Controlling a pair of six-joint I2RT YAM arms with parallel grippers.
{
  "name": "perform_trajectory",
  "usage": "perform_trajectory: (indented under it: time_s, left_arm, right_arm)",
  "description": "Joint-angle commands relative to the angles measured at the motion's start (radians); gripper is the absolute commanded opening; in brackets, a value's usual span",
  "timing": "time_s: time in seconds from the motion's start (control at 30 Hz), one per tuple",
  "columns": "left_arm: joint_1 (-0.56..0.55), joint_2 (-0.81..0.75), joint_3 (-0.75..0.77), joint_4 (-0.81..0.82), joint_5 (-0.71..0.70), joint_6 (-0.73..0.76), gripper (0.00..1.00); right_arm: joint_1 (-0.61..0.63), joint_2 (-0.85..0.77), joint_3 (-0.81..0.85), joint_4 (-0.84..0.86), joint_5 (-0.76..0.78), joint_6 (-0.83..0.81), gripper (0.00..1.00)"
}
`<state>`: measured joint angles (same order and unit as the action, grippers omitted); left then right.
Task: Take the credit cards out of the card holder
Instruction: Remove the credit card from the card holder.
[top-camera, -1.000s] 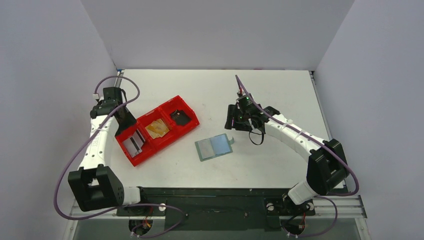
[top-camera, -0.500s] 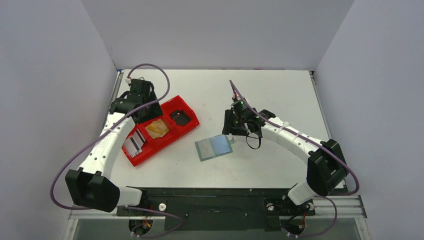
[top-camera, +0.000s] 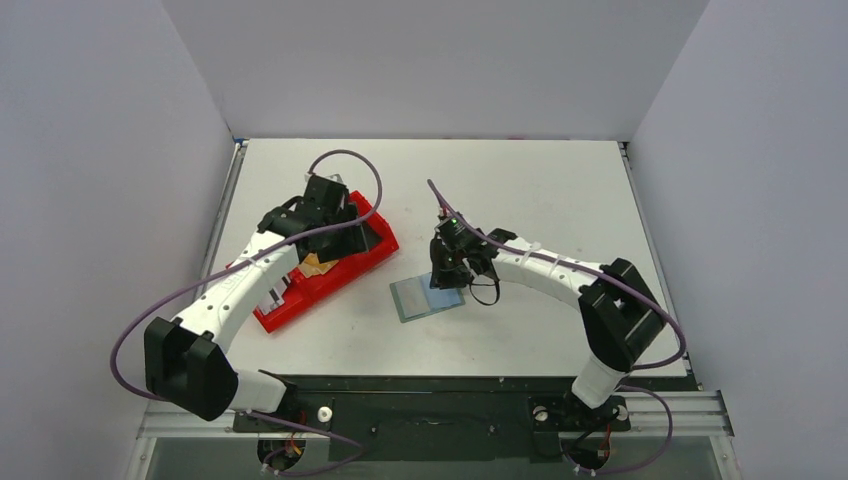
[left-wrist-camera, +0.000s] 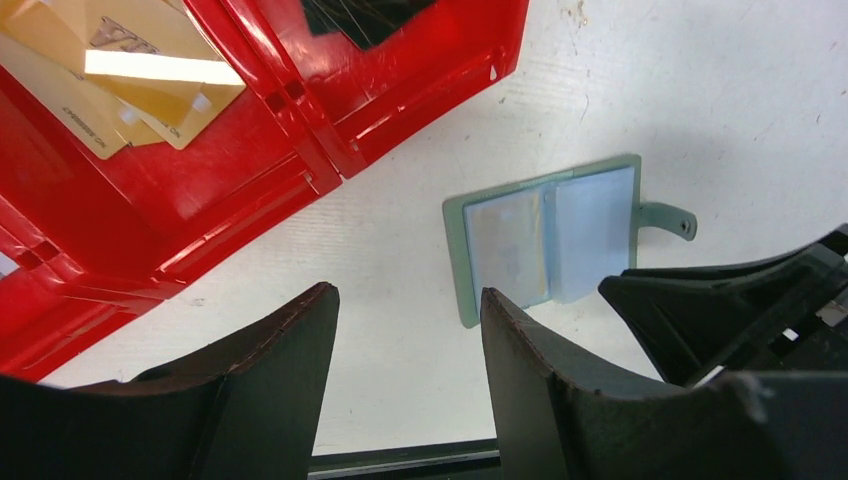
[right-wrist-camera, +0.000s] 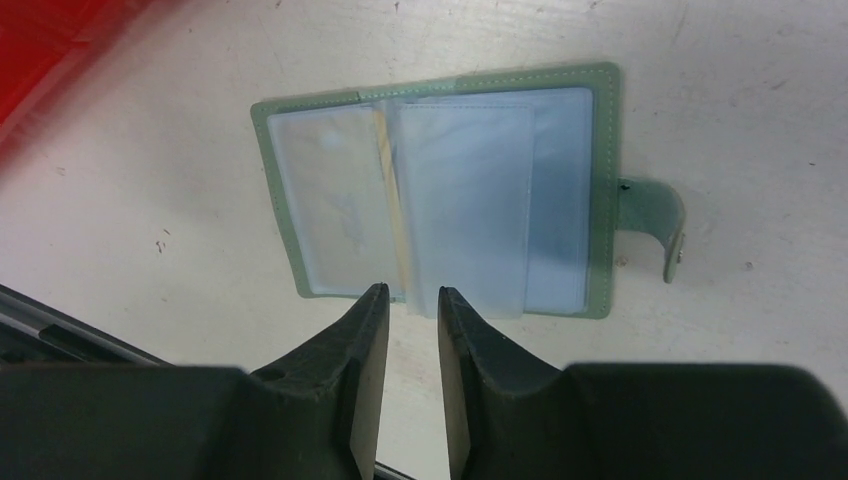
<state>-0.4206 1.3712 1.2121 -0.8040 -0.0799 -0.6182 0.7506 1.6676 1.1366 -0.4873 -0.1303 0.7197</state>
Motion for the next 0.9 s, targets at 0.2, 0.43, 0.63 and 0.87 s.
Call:
perform_trajectory:
  time_s: [0.2,0.43,0.63,0.87]
  left_arm:
    - [-0.015,-0.003,-0.051,0.084,0.049,-0.034,0.52]
    - [-0.015,0.007,-0.062,0.084,0.052,-0.029,0.52]
    - [-0.015,0.013,-0.064,0.085,0.058,-0.026,0.52]
    - [-0.015,0.025,-0.063,0.085,0.065,-0.022,0.52]
  right_arm:
    - [0.077,0.143,0.135,0.041,-0.058,0.003,0.16]
    - [0.076,0.201,0.168,0.018,-0.020,-0.009,0.15]
    - [0.041,0.213,0.153,-0.006,0.018,-0.031,0.18]
    - [0.024,0.187,0.120,-0.008,0.057,-0.056,0.42]
